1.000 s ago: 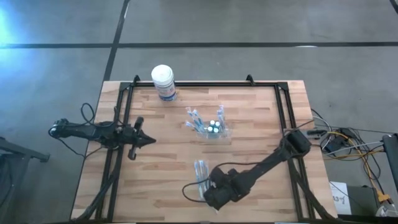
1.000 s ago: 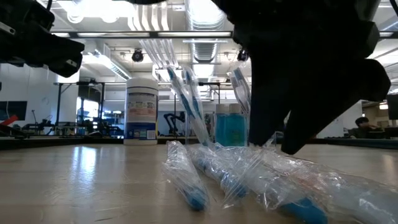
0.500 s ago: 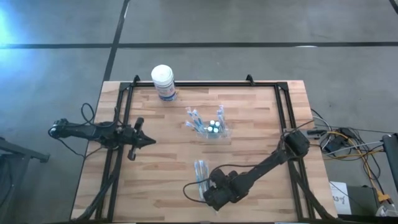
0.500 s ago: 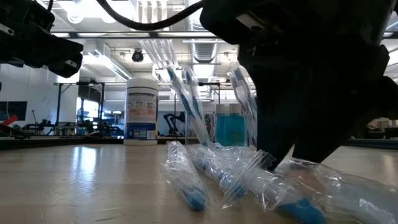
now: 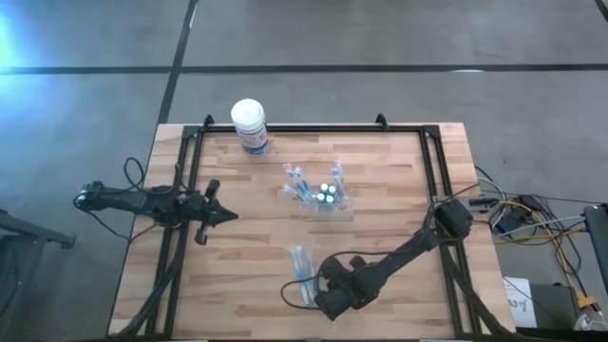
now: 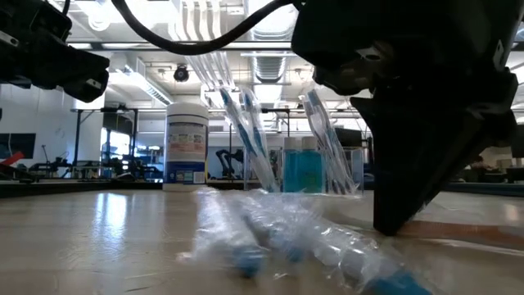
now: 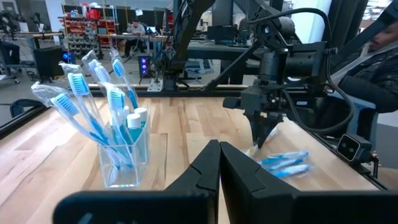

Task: Pick & Place toothbrushing station
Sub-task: Put the orange toothbrush into the transparent organizer

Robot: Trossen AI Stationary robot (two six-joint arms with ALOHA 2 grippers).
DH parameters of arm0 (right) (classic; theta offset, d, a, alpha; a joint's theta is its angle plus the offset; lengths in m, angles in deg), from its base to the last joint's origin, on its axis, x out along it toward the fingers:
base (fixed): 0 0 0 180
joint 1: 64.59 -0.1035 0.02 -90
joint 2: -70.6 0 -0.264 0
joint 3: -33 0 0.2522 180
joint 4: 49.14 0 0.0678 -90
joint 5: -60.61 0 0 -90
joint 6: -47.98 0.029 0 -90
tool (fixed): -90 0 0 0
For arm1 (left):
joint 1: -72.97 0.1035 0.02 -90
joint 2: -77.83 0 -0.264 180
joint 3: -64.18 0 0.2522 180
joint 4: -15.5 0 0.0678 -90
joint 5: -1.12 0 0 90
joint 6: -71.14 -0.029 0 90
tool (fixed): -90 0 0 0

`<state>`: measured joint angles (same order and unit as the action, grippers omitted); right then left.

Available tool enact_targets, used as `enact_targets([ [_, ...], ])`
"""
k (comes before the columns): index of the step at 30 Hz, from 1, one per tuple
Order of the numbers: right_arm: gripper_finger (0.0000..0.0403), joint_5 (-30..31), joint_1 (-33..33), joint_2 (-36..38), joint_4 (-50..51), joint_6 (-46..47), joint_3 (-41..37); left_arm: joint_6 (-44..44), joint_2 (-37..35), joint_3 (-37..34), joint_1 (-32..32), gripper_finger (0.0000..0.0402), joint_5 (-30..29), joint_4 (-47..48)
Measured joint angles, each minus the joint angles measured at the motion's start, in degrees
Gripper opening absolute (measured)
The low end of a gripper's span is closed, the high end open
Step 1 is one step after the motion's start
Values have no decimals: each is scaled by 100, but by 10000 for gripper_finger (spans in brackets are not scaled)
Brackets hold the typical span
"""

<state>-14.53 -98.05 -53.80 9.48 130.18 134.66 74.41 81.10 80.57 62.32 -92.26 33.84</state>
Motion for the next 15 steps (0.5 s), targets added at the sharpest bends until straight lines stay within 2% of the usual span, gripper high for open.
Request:
enact_targets([
  [6,13,238,-69,161,349,-107,-37,22,0,0,2,12,0,3],
  [15,7,1057,-317,705,449,-138,-35,22,0,-2,2,12,-2,11],
])
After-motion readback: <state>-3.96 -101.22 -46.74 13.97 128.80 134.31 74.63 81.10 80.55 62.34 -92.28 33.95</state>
